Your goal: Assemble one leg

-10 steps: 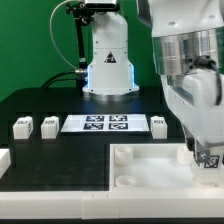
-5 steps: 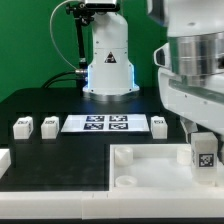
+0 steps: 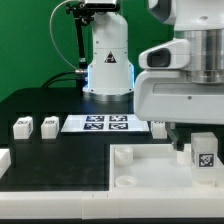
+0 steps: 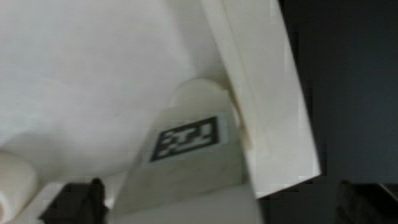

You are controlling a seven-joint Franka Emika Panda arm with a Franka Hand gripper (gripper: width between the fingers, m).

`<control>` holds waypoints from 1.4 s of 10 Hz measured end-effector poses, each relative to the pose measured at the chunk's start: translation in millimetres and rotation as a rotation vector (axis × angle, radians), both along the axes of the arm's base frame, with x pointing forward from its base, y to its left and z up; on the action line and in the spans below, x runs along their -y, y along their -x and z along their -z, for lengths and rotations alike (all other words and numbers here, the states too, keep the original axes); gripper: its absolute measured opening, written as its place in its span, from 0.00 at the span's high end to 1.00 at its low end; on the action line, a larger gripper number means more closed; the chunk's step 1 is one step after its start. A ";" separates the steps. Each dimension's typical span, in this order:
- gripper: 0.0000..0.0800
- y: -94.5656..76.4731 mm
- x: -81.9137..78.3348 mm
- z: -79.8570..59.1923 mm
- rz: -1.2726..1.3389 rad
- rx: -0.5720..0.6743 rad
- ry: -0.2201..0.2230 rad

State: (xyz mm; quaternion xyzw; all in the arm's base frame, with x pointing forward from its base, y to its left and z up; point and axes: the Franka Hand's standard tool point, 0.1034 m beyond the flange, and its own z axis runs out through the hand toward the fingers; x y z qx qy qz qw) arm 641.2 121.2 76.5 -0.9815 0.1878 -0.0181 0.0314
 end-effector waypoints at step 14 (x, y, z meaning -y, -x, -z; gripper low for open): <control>0.51 3.1 0.6 6.8 0.919 -0.051 -0.144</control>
Offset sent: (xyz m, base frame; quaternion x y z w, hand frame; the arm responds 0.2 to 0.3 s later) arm 0.0000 0.0000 0.0000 0.0000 0.0000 0.2667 0.9638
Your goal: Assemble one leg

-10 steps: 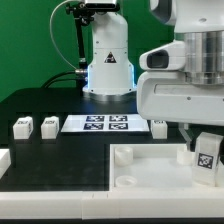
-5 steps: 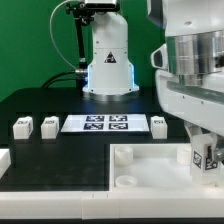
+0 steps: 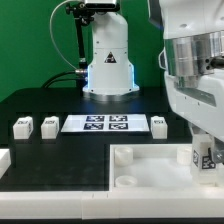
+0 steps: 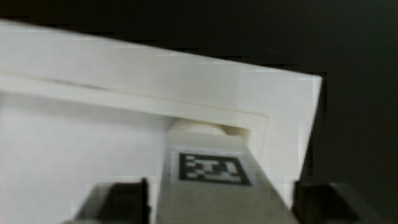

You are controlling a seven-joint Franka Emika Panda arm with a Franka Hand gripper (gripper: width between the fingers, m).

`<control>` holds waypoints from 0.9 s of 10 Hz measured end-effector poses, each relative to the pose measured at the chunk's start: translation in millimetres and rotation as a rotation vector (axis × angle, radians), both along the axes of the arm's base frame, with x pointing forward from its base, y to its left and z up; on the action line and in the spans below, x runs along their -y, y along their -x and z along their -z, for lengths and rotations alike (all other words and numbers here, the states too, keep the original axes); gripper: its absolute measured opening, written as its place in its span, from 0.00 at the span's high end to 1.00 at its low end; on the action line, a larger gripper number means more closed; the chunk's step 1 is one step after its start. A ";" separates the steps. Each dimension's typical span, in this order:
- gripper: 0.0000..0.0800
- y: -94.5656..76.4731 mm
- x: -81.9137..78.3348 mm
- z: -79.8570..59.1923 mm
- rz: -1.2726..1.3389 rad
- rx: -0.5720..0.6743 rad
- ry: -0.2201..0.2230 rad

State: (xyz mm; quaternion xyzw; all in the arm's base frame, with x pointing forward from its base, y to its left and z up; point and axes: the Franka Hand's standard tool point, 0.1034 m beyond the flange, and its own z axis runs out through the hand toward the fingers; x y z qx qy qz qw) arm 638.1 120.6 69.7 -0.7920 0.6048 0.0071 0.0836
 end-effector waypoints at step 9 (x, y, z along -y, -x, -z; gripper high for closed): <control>0.19 -7.7 8.6 -5.1 -1.222 0.137 0.182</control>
Offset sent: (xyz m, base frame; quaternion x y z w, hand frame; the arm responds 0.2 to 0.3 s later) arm 0.0000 0.0000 0.0000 0.0000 0.0000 -0.2667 0.9638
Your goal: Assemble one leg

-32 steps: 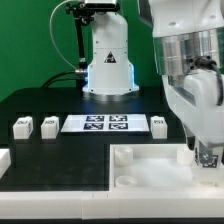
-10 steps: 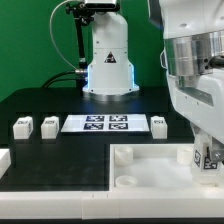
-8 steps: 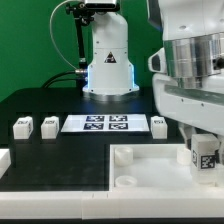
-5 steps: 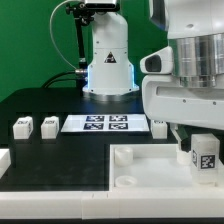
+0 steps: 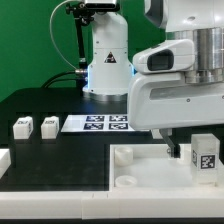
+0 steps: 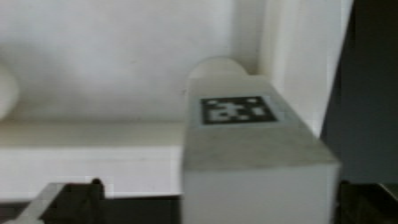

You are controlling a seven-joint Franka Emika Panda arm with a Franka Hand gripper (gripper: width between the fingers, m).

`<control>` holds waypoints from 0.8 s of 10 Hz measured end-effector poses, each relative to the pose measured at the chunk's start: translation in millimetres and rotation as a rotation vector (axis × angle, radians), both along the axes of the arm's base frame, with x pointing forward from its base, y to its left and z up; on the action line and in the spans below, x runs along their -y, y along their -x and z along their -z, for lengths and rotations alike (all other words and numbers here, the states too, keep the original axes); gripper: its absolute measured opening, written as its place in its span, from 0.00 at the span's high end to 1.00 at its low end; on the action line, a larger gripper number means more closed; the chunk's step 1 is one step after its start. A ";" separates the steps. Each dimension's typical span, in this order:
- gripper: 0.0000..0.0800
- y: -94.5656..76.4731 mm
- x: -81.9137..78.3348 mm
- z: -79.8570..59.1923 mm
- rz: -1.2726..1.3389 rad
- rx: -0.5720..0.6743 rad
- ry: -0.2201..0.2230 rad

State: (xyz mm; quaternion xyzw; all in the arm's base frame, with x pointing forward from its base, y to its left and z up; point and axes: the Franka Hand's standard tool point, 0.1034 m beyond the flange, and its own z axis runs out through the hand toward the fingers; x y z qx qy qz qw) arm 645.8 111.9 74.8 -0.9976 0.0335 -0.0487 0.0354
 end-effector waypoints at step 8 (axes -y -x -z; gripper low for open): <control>0.64 4.6 5.5 4.1 1.126 -0.099 -0.124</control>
Offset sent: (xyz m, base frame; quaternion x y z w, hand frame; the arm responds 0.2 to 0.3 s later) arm 0.0000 0.0000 0.0000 0.0000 0.0000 0.3523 0.9359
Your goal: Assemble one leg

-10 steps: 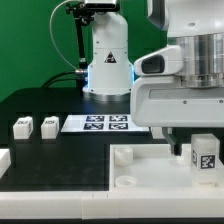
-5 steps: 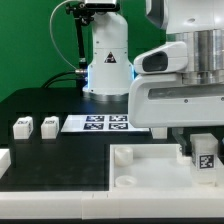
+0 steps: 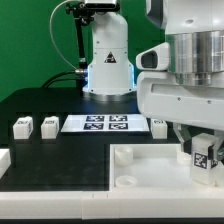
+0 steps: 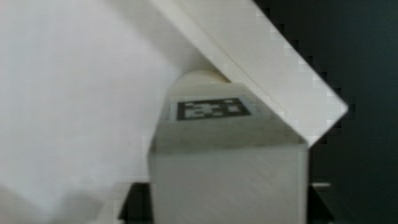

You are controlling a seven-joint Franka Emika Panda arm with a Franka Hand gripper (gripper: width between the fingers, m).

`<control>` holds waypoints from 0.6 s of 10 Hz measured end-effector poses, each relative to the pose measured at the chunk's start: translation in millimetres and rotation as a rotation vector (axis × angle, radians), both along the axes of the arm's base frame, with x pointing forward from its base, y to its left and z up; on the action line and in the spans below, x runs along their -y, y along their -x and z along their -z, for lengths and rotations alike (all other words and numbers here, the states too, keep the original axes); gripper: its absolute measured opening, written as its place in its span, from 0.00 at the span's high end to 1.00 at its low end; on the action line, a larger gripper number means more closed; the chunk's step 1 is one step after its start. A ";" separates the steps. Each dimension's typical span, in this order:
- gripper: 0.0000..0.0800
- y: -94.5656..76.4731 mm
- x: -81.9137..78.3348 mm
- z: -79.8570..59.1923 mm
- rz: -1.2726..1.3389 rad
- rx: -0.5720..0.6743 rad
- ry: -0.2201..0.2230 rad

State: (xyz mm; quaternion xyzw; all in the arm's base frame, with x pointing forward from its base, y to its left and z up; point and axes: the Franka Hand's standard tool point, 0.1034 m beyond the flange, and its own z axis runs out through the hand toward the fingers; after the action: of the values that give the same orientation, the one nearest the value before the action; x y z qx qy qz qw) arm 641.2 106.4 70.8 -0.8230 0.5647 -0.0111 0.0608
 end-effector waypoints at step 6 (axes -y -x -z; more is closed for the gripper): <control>0.41 5.7 -2.3 1.0 0.494 -0.019 -0.066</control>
Offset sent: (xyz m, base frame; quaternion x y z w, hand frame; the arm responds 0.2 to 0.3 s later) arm 0.0000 0.0000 0.0000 0.0000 0.0000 0.1790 0.9838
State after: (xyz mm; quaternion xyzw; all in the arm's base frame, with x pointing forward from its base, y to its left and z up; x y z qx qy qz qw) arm 635.5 108.7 69.8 -0.6578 0.7492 0.0004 0.0777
